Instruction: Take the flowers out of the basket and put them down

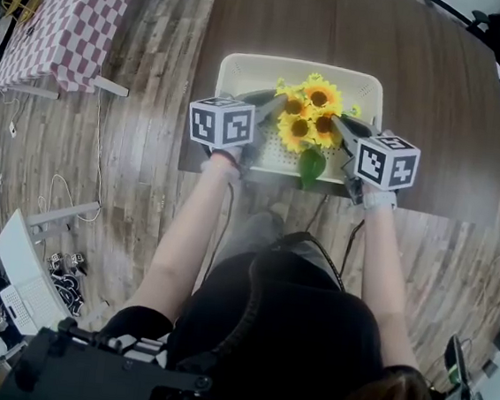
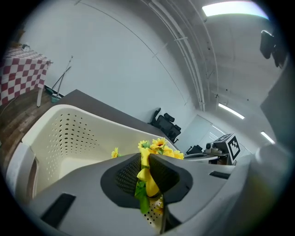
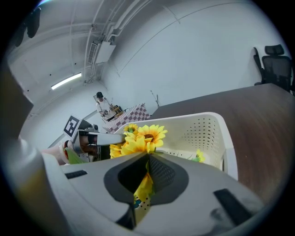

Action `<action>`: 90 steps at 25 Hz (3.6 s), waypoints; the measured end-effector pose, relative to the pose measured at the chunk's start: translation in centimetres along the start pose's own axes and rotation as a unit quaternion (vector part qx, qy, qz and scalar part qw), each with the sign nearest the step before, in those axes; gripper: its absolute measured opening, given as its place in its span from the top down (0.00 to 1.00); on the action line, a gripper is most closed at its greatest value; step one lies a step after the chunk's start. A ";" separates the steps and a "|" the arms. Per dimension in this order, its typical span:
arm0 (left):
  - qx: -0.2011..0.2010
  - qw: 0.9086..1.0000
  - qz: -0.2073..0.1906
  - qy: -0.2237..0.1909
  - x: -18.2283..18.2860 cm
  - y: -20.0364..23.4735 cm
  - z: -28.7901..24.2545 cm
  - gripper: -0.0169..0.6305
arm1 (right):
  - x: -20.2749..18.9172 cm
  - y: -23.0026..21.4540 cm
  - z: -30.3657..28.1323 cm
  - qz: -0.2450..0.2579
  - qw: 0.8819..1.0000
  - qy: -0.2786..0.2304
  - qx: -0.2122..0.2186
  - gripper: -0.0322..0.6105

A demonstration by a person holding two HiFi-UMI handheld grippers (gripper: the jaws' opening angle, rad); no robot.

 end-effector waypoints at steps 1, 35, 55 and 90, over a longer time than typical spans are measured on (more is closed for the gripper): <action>-0.001 1.000 0.001 -0.001 0.0 -0.1 0.0 0.90 | 0.0 0.1 0.0 0.002 1.000 0.000 0.002 0.94; 0.090 0.990 -0.023 -0.104 3.5 -4.8 2.4 0.96 | 3.5 3.0 3.7 0.011 0.990 -0.046 0.135 0.95; 0.130 0.974 -0.043 -0.178 6.4 -11.1 2.1 0.97 | 7.5 1.6 9.0 0.022 0.974 -0.074 0.215 0.95; 0.032 0.982 -0.089 -0.162 8.7 -16.4 -2.1 0.97 | 8.3 -1.6 14.8 -0.045 0.970 -0.166 0.169 0.95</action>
Point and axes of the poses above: the fingertips, and each gripper's own axes: z backward along the fingers, y to its left, x out of its top, the point moved 1 cm from there along z, backward along the fingers, and after that the axes turned 1 degree about x, right-handed, at the moved point
